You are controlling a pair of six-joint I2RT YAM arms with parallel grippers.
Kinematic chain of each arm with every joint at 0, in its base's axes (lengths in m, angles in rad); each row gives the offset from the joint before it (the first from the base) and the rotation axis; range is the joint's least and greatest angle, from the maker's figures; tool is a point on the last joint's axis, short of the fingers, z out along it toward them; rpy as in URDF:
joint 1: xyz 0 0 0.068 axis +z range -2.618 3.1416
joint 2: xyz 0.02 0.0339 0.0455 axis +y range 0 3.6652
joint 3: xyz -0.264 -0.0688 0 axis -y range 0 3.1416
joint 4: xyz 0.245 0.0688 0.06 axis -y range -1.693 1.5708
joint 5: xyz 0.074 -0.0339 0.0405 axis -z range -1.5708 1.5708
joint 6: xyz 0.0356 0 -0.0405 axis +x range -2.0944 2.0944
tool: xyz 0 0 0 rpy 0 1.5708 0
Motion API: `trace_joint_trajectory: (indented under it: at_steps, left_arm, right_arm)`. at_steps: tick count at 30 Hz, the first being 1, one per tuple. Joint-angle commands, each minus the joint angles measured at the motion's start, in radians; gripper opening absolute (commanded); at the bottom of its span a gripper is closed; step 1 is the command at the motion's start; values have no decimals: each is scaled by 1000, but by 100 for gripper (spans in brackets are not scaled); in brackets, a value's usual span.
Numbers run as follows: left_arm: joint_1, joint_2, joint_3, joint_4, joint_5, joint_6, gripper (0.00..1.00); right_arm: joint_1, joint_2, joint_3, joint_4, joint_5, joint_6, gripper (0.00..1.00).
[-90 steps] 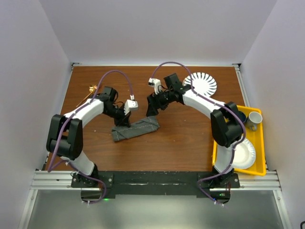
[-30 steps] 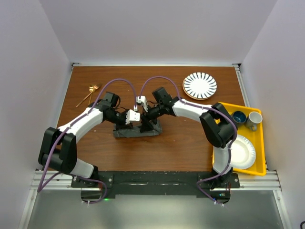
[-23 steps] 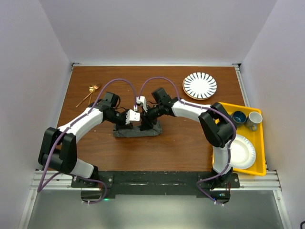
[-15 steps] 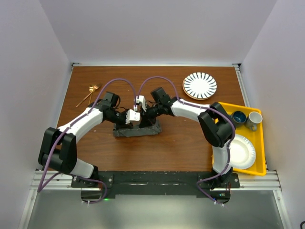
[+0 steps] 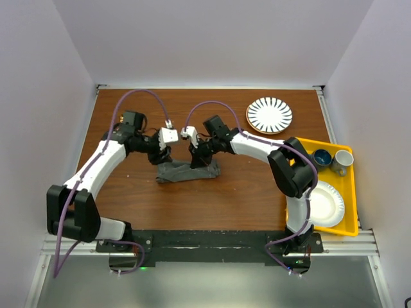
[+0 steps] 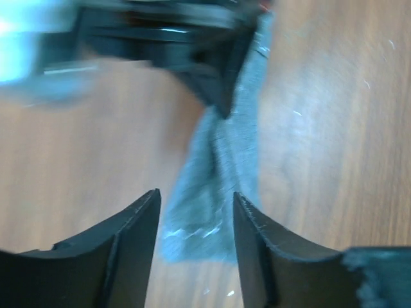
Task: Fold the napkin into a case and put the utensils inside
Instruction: Pass from the left arm to the right, then turn over the smaller rectangle-folded napkin at the center of the board.
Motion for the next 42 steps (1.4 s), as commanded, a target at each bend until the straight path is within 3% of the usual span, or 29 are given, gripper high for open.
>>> trace_joint_trajectory:
  at_steps: [1, 10, 22, 33, 38, 42]
  left_arm:
    - [100, -64, 93, -27, 72, -148, 56]
    - [247, -69, 53, 65, 44, -334, 56]
    - [289, -38, 0, 122, -8, -472, 53]
    - [332, -27, -40, 166, 73, -659, 50]
    - [333, -41, -57, 159, 89, -628, 49]
    - [324, -21, -50, 95, 128, -578, 38]
  right_arm:
    - [-16, -90, 63, 3, 126, -90, 0]
    - [-18, -151, -21, 219, 381, -136, 0]
    - [157, -297, -429, 612, 664, -421, 0]
    - [341, -349, -737, 928, 760, -688, 0]
    - [383, -333, -778, 933, 737, -760, 0]
    - [403, -308, -764, 904, 726, -785, 0]
